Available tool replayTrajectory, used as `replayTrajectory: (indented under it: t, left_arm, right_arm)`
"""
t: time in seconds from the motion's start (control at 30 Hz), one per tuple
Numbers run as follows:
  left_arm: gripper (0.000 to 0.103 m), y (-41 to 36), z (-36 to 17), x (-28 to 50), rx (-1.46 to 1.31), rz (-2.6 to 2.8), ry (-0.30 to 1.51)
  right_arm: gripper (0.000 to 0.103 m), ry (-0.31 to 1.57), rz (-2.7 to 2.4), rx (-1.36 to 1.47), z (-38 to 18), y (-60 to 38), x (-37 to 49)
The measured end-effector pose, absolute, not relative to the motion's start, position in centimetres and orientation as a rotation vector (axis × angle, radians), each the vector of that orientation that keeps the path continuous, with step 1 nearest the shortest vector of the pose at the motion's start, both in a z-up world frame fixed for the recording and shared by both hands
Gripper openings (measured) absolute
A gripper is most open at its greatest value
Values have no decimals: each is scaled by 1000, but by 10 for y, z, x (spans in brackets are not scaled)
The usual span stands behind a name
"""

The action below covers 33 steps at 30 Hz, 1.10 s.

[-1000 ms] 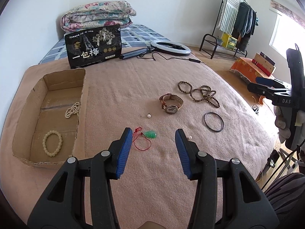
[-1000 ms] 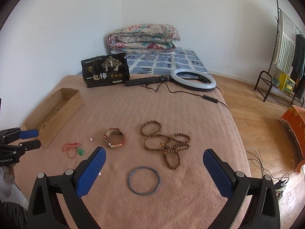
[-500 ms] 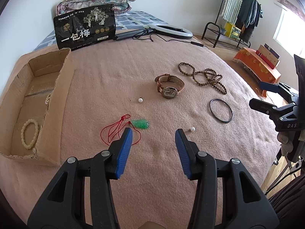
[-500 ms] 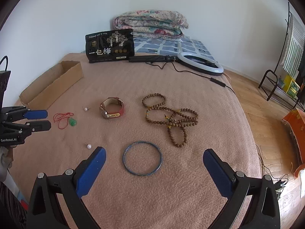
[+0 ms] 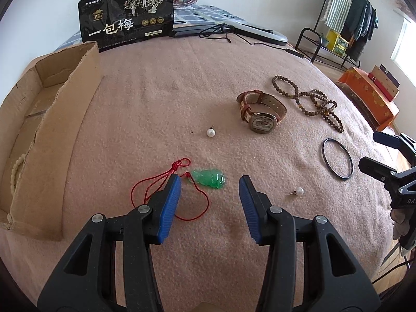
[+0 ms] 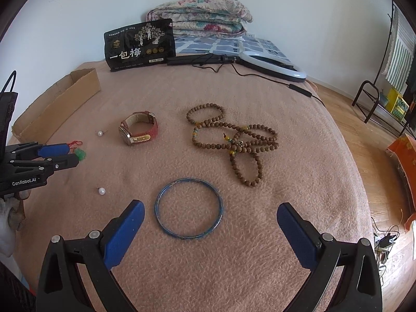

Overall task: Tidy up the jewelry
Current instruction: 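Move the left tool to the green jade pendant while the right tool approaches the blue bangle, then close the left tool on the jade pendant while the right tool grasps the blue bangle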

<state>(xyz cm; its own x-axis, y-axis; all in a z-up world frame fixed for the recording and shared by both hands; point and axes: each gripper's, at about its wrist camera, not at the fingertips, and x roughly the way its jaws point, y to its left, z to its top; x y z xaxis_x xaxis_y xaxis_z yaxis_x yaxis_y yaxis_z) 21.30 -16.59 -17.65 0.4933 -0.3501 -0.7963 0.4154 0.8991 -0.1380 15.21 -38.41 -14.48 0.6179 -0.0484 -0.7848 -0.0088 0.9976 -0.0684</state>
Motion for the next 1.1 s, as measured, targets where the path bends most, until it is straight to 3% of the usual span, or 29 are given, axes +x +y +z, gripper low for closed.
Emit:
replayTrajectory:
  t: [0.7, 1.1]
  left_arm:
    - [47, -172, -189, 221, 90, -482, 926]
    - [33, -162, -190, 223, 36, -475, 928]
  right_arm:
    - [103, 998, -35, -37, -182, -379, 178]
    - [100, 1014, -35, -30, -188, -378, 179]
